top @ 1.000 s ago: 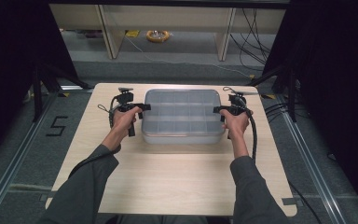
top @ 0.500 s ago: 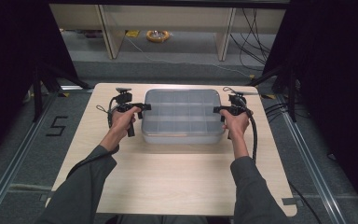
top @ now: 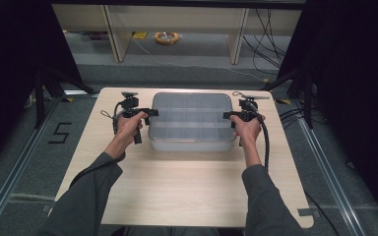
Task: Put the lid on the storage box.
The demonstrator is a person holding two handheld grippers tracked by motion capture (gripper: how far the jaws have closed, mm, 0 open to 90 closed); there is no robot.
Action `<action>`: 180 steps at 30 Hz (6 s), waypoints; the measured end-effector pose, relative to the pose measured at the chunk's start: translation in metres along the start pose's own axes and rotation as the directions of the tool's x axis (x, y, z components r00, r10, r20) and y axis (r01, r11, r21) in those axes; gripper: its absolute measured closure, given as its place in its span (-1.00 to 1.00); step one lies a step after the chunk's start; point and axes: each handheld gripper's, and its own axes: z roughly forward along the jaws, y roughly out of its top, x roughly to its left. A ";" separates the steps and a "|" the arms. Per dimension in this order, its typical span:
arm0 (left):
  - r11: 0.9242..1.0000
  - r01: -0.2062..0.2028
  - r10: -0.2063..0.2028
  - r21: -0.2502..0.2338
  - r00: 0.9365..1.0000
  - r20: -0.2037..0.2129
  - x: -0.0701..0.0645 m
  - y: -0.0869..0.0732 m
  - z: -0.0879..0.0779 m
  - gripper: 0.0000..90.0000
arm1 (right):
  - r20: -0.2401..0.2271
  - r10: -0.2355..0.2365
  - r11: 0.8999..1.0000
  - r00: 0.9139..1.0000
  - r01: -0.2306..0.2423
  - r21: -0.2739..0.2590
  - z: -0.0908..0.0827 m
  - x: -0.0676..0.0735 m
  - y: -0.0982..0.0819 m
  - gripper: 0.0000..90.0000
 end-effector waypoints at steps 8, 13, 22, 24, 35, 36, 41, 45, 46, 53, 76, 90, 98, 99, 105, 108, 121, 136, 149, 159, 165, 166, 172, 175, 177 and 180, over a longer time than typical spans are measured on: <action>1.000 -0.018 0.018 0.003 1.000 0.002 0.001 -0.004 0.008 0.19 | 0.023 -0.070 0.997 0.997 0.070 -0.040 0.006 -0.005 0.000 -0.03; 1.000 -0.014 0.014 -0.006 1.000 0.005 0.002 -0.004 0.010 0.18 | 0.020 -0.065 0.998 0.998 0.066 -0.026 0.003 -0.004 -0.001 -0.02; 1.000 -0.009 0.009 0.000 1.000 0.019 0.005 -0.004 0.006 0.21 | 0.008 -0.021 1.000 1.000 0.021 0.004 0.001 0.000 -0.005 -0.05; 1.000 -0.008 0.008 0.000 1.000 0.016 0.006 -0.004 0.006 0.21 | 0.011 -0.061 0.998 0.998 0.061 -0.020 0.002 -0.002 -0.005 -0.05; 1.000 -0.008 0.008 0.022 1.000 0.000 0.002 -0.006 0.007 0.03 | 0.012 -0.055 0.998 0.998 0.055 -0.007 0.001 -0.002 -0.003 -0.08; 1.000 -0.007 0.007 0.020 1.000 0.003 0.003 -0.006 0.006 -0.02 | 0.013 -0.048 0.999 0.999 0.049 -0.015 0.002 -0.001 -0.003 -0.10; 1.000 0.000 0.000 -0.017 1.000 0.023 0.006 -0.001 -0.003 -0.06 | -0.043 0.032 0.999 0.999 -0.033 -0.034 -0.006 -0.005 -0.003 -0.18; 1.000 -0.023 0.024 -0.009 0.999 0.027 0.007 0.001 -0.011 -0.07 | -0.028 -0.030 0.998 0.999 0.028 -0.059 -0.010 -0.012 -0.001 -0.19; 1.000 -0.022 0.023 -0.017 0.999 0.029 0.006 0.001 -0.012 -0.07 | -0.032 -0.040 0.997 0.999 0.038 -0.061 -0.011 -0.013 -0.001 -0.19; 0.997 -0.068 0.069 -0.035 0.997 0.045 0.005 -0.002 -0.024 -0.10 | -0.035 -0.041 0.998 0.999 0.040 -0.049 -0.020 -0.005 -0.002 -0.20; 0.980 -0.195 0.198 -0.038 0.974 0.110 0.002 -0.036 -0.071 -0.35 | -0.109 -0.197 0.977 0.974 0.186 -0.102 -0.046 0.020 -0.022 -0.25; 0.961 -0.272 0.277 -0.055 0.949 0.151 -0.011 -0.062 -0.085 -0.43 | -0.146 -0.285 0.955 0.947 0.269 -0.123 -0.052 0.035 -0.036 -0.29; 0.950 -0.308 0.311 -0.045 0.933 0.184 -0.019 -0.080 -0.092 -0.44 | -0.193 -0.337 0.939 0.922 0.315 -0.135 -0.059 0.043 -0.052 -0.34; 0.947 -0.318 0.321 -0.047 0.927 0.193 -0.020 -0.083 -0.093 -0.45 | -0.203 -0.331 0.941 0.921 0.308 -0.139 -0.061 0.044 -0.054 -0.35; 0.926 -0.373 0.376 -0.055 0.901 0.216 -0.022 -0.100 -0.102 -0.50 | -0.212 -0.366 0.929 0.906 0.340 -0.148 -0.071 0.049 -0.067 -0.38; 0.926 -0.374 0.375 -0.051 0.897 0.235 -0.021 -0.111 -0.104 -0.51 | -0.239 -0.344 0.938 0.908 0.317 -0.142 -0.074 0.052 -0.076 -0.39; 0.904 -0.426 0.421 -0.029 0.877 0.233 -0.012 -0.148 -0.112 -0.51 | -0.231 -0.386 0.922 0.893 0.362 -0.141 -0.071 0.052 -0.101 -0.39; 0.872 -0.488 0.478 -0.015 0.848 0.230 -0.011 -0.183 -0.109 -0.52 | -0.258 -0.433 0.901 0.864 0.423 -0.096 -0.069 0.058 -0.128 -0.41; 0.839 -0.544 0.528 0.013 0.819 0.223 -0.016 -0.213 -0.108 -0.58 | -0.261 -0.469 0.882 0.844 0.462 -0.092 -0.082 0.055 -0.155 -0.41; 0.832 -0.554 0.535 0.032 0.816 0.220 -0.016 -0.224 -0.113 -0.60 | -0.274 -0.470 0.881 0.839 0.465 -0.086 -0.084 0.045 -0.177 -0.52; 0.808 -0.586 0.560 0.060 0.796 0.230 -0.019 -0.232 -0.118 -0.60 | -0.297 -0.452 0.889 0.841 0.451 -0.074 -0.087 0.039 -0.190 -0.54; 0.780 -0.622 0.595 0.067 0.771 0.227 -0.018 -0.232 -0.119 -0.60 | -0.290 -0.456 0.887 0.841 0.456 -0.071 -0.089 0.038 -0.191 -0.54; 0.761 -0.645 0.617 0.064 0.751 0.235 -0.022 -0.242 -0.125 -0.60 | -0.305 -0.461 0.883 0.833 0.463 -0.069 -0.095 0.035 -0.203 -0.53; 0.737 -0.671 0.641 0.082 0.732 0.230 -0.022 -0.246 -0.127 -0.60 | -0.317 -0.473 0.876 0.822 0.479 -0.063 -0.097 0.034 -0.208 -0.52; 0.725 -0.682 0.651 0.089 0.723 0.231 -0.023 -0.248 -0.128 -0.60 | -0.330 -0.466 0.877 0.821 0.477 -0.054 -0.097 0.034 -0.211 -0.52; 0.741 -0.666 0.635 0.083 0.736 0.235 -0.025 -0.251 -0.130 -0.60 | -0.334 -0.471 0.874 0.816 0.482 -0.054 -0.100 0.033 -0.216 -0.52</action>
